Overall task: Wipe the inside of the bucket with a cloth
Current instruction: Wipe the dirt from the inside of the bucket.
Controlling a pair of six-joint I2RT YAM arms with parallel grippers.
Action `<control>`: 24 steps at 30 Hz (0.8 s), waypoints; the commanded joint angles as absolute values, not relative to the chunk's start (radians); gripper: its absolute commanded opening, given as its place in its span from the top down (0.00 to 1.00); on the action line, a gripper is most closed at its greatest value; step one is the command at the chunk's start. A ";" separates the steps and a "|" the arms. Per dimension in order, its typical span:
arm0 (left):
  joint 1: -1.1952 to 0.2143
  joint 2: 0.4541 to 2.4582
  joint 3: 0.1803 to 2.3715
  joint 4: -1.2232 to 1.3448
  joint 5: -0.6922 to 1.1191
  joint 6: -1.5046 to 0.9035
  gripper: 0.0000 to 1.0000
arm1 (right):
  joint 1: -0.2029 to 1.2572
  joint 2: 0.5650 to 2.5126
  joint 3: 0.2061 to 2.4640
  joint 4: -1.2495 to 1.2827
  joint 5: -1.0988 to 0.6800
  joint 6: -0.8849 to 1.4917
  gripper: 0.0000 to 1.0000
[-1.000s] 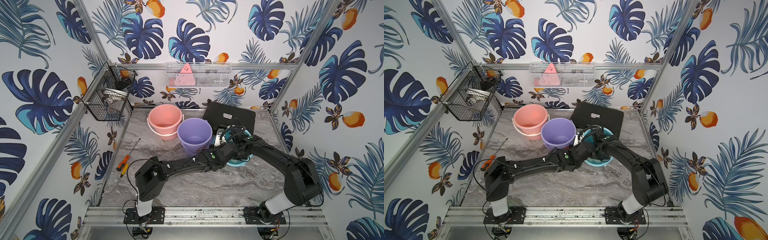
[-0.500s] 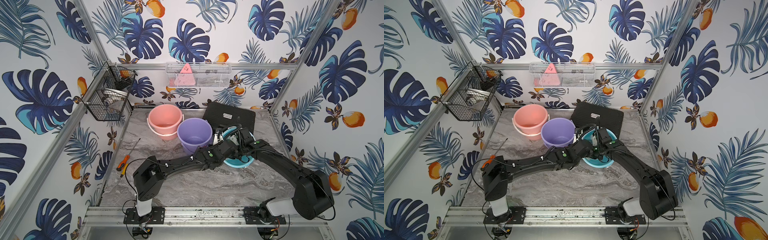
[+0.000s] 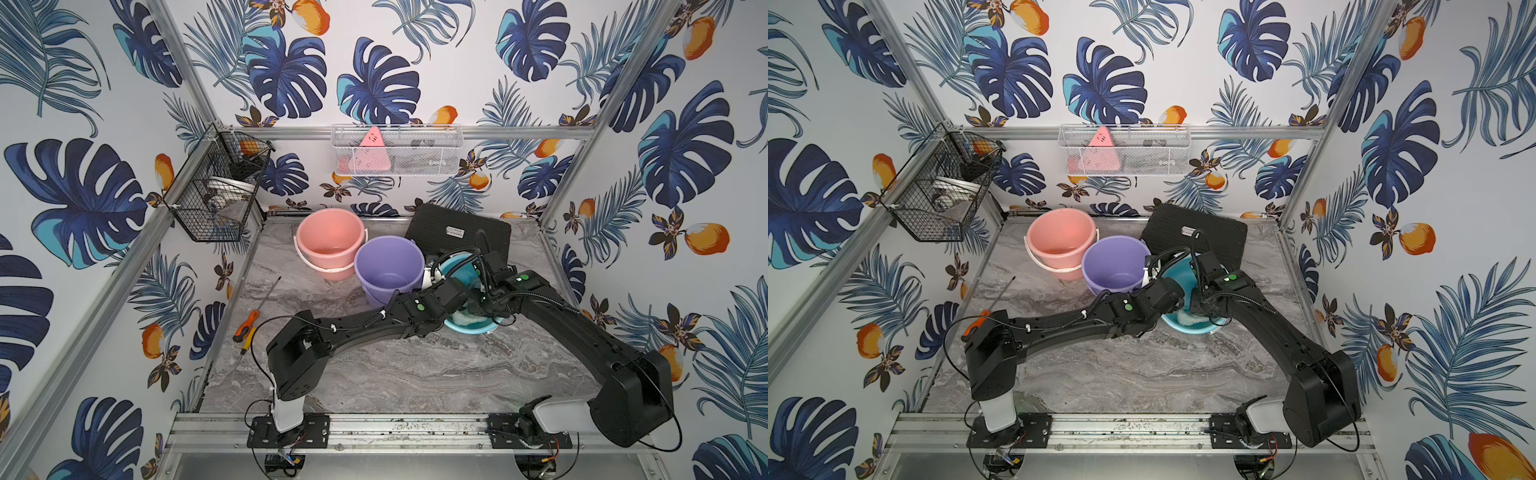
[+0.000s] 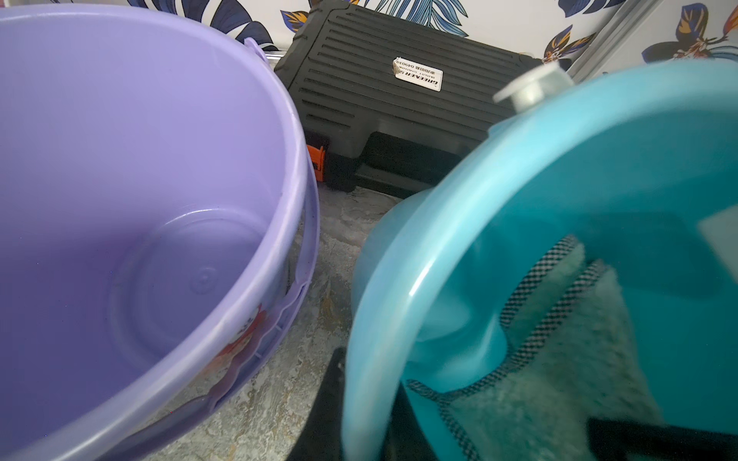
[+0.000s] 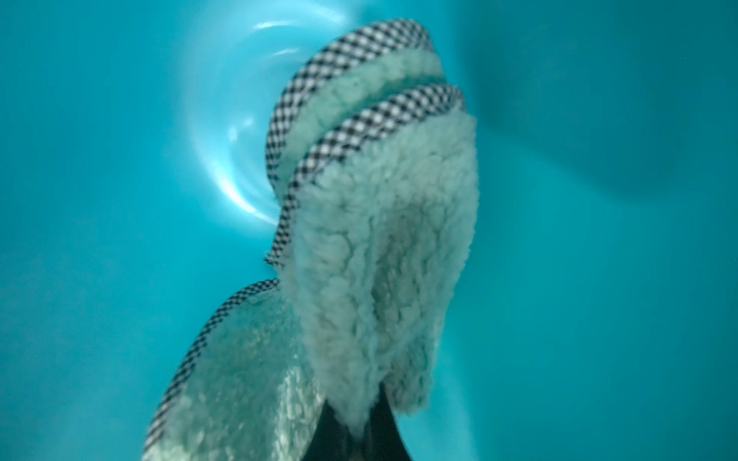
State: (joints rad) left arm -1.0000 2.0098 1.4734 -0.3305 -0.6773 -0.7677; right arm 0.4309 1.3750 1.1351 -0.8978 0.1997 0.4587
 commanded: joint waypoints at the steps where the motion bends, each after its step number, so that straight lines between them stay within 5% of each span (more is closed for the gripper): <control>1: -1.000 2.011 1.471 -0.403 -0.707 -0.736 1.00 | 0.432 1.363 1.172 -0.949 0.375 0.448 1.00; 8: -1.005 2.022 1.484 -0.402 -0.716 -0.727 1.00 | 0.441 1.403 1.154 -0.998 0.342 0.463 1.00; 24: -1.009 2.039 1.504 -0.410 -0.709 -0.748 1.00 | 0.511 1.213 0.999 -0.698 -0.301 0.626 1.00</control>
State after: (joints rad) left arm -1.0088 2.0312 1.5066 -0.3450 -0.7151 -0.7464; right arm 0.5098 1.2404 1.0206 -0.8097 -0.1371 0.5606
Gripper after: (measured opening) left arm 0.140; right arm 0.071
